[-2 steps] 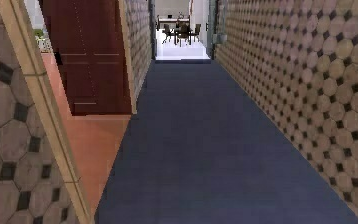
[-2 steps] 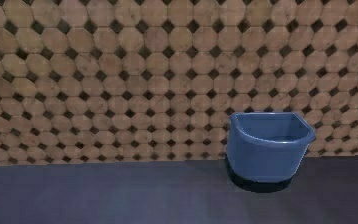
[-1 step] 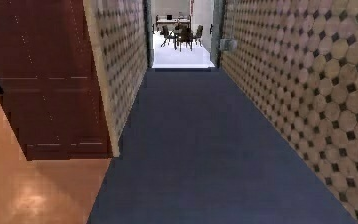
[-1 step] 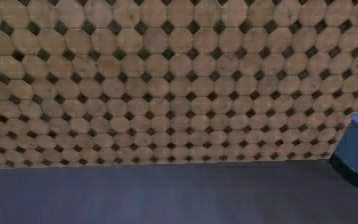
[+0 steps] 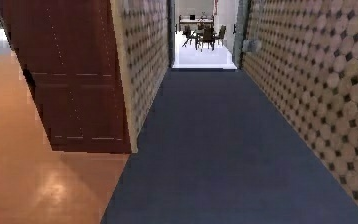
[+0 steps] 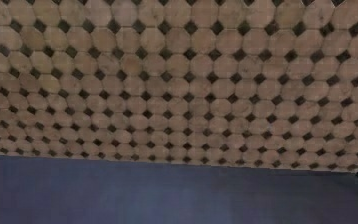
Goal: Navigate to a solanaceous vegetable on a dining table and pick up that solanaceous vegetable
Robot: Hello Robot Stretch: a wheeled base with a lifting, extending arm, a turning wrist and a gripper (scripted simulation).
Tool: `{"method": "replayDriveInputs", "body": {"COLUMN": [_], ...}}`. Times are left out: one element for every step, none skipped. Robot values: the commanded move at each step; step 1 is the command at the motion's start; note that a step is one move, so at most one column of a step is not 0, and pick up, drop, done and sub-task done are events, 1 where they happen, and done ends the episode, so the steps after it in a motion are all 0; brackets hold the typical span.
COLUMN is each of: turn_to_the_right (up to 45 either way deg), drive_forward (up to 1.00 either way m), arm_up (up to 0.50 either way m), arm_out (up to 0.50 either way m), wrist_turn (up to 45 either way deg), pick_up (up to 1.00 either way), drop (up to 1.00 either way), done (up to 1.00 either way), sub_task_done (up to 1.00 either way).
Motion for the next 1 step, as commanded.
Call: {"method": "replayDriveInputs", "body": {"turn_to_the_right": [0.0], "drive_forward": [0.15], "arm_up": [0.00], "arm_out": [0.00], "wrist_turn": [0.0], "pick_up": [0.00], "drop": [0.00], "done": [0.00], "sub_task_done": [0.00]}}
